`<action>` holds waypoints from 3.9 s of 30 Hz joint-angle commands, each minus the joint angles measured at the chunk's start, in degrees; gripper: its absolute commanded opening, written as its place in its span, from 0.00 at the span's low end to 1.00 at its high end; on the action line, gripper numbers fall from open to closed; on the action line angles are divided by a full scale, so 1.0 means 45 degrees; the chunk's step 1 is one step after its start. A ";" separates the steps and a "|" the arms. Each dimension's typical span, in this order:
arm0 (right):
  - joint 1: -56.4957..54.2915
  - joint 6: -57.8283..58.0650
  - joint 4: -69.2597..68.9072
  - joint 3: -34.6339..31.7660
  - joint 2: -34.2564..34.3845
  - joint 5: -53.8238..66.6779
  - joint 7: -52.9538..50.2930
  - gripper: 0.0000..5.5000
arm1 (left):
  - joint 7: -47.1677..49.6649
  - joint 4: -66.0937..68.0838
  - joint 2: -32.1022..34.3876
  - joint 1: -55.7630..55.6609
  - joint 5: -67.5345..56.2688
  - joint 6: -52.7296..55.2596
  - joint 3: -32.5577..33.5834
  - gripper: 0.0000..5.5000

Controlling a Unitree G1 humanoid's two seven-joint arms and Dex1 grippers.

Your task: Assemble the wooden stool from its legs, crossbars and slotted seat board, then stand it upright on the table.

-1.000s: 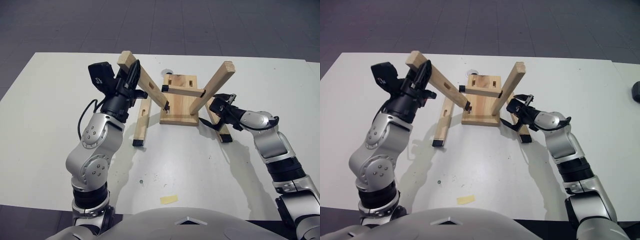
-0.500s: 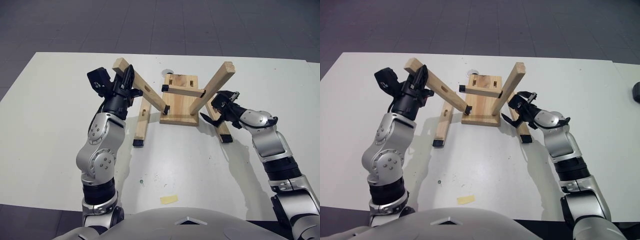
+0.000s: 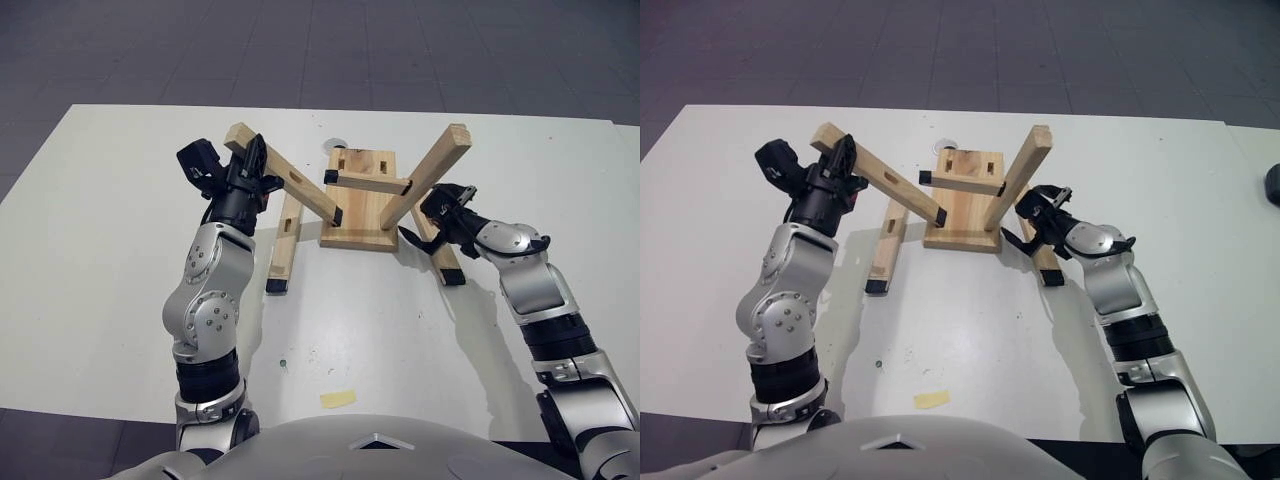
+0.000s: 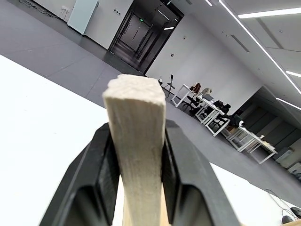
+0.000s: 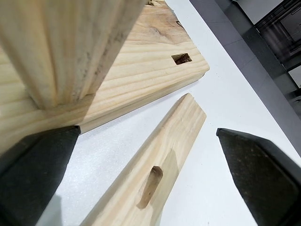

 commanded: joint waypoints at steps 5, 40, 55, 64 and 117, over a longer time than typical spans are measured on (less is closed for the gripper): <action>-0.0041 0.0218 -0.0389 -0.0033 0.0158 -0.0060 -0.0234 0.98 | 0.0393 -0.0264 0.0838 0.0017 0.1977 0.1287 -0.1281 0.19; -0.1651 0.2053 -0.4711 -0.5416 -0.0211 0.6067 -0.0722 0.98 | 0.0037 0.0427 0.0641 0.0091 0.4396 0.1202 -0.2157 0.19; -0.0856 0.3095 -0.5137 -0.4984 -0.1284 0.6898 -0.0619 0.98 | -0.0028 0.0385 0.0580 0.0189 0.4662 0.1160 -0.2170 0.19; -0.0797 0.2631 -0.4427 -0.3733 -0.1635 0.5970 -0.0616 0.98 | -0.0198 0.0461 0.0716 0.0147 0.4956 0.0984 -0.2525 0.19; -0.5037 0.3060 -0.6723 -0.3205 0.2201 0.7064 -0.3479 0.98 | -0.2020 0.2262 0.1156 0.0153 0.7454 0.0675 -0.4225 0.19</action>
